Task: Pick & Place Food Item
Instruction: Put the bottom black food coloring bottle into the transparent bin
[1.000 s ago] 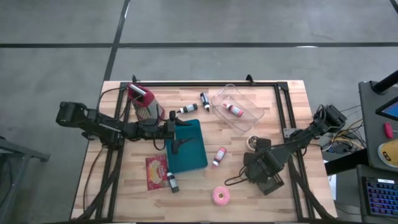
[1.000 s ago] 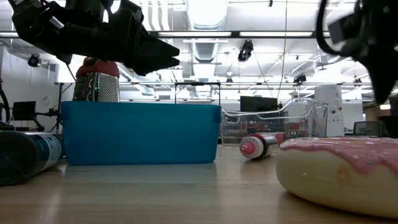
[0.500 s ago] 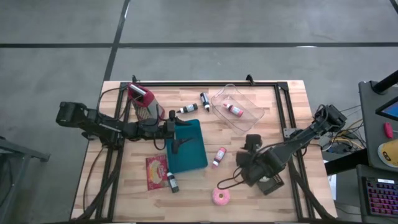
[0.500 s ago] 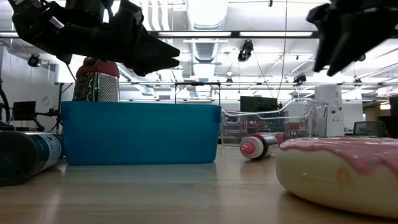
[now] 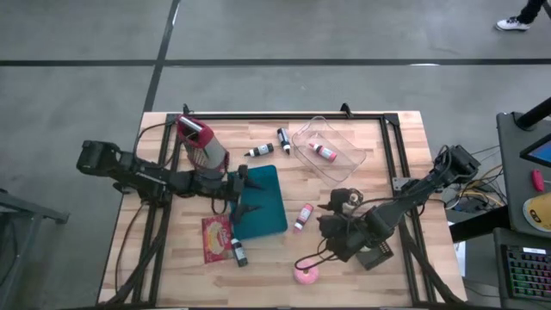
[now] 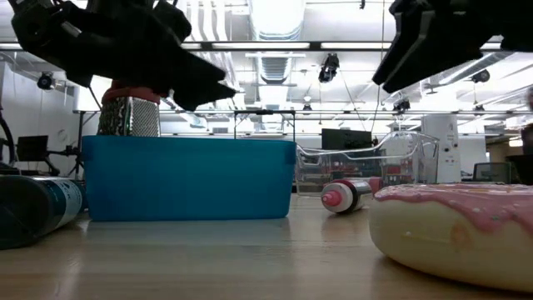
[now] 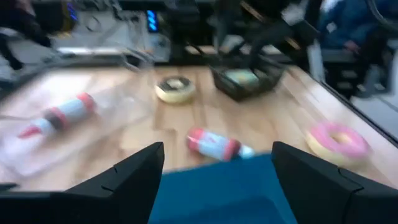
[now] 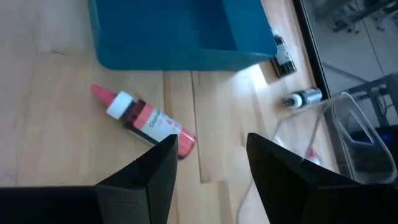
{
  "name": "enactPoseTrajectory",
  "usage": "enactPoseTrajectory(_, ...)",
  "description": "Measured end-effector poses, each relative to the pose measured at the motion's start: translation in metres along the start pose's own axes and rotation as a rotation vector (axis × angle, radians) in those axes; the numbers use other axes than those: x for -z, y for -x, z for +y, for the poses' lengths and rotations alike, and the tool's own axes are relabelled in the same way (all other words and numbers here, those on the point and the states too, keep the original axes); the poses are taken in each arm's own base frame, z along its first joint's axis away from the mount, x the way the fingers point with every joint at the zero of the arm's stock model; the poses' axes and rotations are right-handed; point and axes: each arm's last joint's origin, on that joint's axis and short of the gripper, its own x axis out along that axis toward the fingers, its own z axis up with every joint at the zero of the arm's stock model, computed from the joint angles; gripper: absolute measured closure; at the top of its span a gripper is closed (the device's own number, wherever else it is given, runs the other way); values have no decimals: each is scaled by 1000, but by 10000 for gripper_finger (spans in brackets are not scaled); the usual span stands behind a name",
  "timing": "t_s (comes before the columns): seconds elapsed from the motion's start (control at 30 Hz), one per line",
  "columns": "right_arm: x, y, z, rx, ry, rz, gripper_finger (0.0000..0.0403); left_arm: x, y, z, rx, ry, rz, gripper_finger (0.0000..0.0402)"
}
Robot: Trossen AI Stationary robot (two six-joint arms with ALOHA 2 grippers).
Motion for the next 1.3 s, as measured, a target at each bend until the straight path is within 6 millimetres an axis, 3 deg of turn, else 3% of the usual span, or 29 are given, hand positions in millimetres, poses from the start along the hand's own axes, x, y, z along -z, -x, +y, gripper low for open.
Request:
enactPoseTrajectory(0.27, 11, -7, 3, 4, 7, 9, 213, 1, 4, -25, 104, -36, 99, 97)
enactPoseTrajectory(0.47, 15, -5, 7, -5, 7, 6, 213, -9, 12, -37, 57, -22, 304, 97)
enactPoseTrajectory(0.77, 17, 1, 13, -22, 18, -7, 213, -38, 23, -55, 48, -24, 451, 97)
enactPoseTrajectory(0.93, 18, 4, 16, -31, 22, -13, 213, -41, 28, -62, 55, -17, 557, 97)
enactPoseTrajectory(1.3, 19, 5, 17, -33, 18, -13, 213, -41, 36, -93, 170, -64, 565, 97)
